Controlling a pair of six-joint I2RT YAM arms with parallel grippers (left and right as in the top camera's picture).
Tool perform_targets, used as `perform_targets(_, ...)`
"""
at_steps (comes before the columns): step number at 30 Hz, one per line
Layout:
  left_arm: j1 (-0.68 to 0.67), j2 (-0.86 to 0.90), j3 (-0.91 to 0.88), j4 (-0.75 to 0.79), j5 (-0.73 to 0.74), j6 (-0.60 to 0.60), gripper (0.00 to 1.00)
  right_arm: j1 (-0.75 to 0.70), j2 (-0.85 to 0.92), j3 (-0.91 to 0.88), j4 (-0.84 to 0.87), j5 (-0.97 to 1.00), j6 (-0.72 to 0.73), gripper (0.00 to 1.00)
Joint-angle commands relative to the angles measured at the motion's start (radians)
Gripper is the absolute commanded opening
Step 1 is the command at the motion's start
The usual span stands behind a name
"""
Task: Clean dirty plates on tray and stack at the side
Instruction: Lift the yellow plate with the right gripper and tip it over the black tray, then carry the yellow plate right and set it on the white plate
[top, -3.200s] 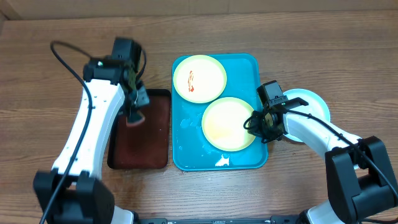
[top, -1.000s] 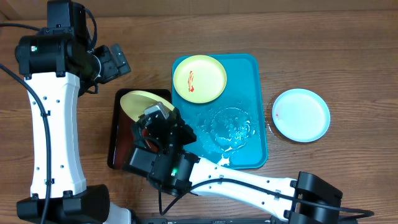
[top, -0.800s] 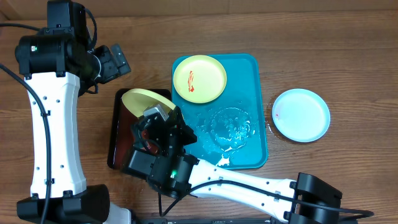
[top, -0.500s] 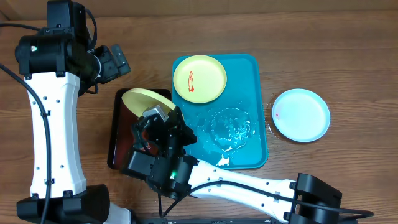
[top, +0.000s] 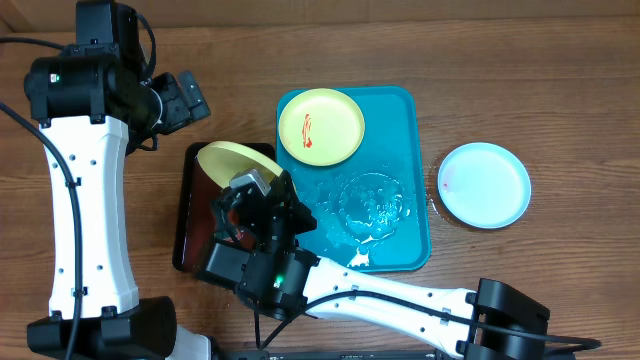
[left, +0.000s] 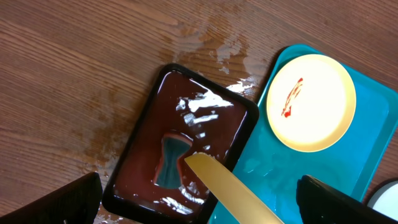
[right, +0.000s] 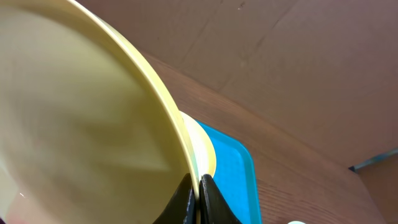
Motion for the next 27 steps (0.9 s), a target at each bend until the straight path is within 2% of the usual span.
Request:
perform_targets(1,0.003,-0.02,0.019,0.002,0.0,0.011,1.0,0.0,-0.04,0.022,0.004,0.032,0.001,0.04)
perform_targets(5,0.003,-0.02,0.019,0.002,0.0,0.011,1.0,-0.027,-0.04,0.021,0.003,-0.013,0.013,0.04)
perform_targets(7,0.003,-0.02,0.019,0.002,0.0,0.011,1.0,-0.071,-0.04,0.021,-0.009,-0.104,0.066,0.04)
perform_targets(11,0.003,-0.02,0.019,0.002,0.0,0.011,1.0,-0.2,-0.042,0.023,-0.043,-0.447,0.188,0.04)
perform_targets(12,0.003,-0.02,0.019,0.002,0.0,0.011,1.0,-0.27,-0.055,0.033,-0.06,-0.65,0.221,0.04)
perform_targets(14,0.003,-0.02,0.019,0.002,0.0,0.011,1.0,-0.35,-0.087,0.041,-0.06,-0.862,0.225,0.04)
perform_targets(19,0.003,-0.02,0.019,0.002,0.0,0.011,1.0,-0.592,-0.214,0.041,-0.076,-1.216,0.225,0.04)
perform_targets(22,0.003,-0.02,0.019,0.002,0.0,0.011,1.0,-0.771,-0.277,0.041,-0.125,-1.309,0.225,0.04)
perform_targets(27,0.003,-0.02,0.019,0.002,0.0,0.011,1.0,-1.075,-0.294,0.037,-0.296,-1.299,0.22,0.04)
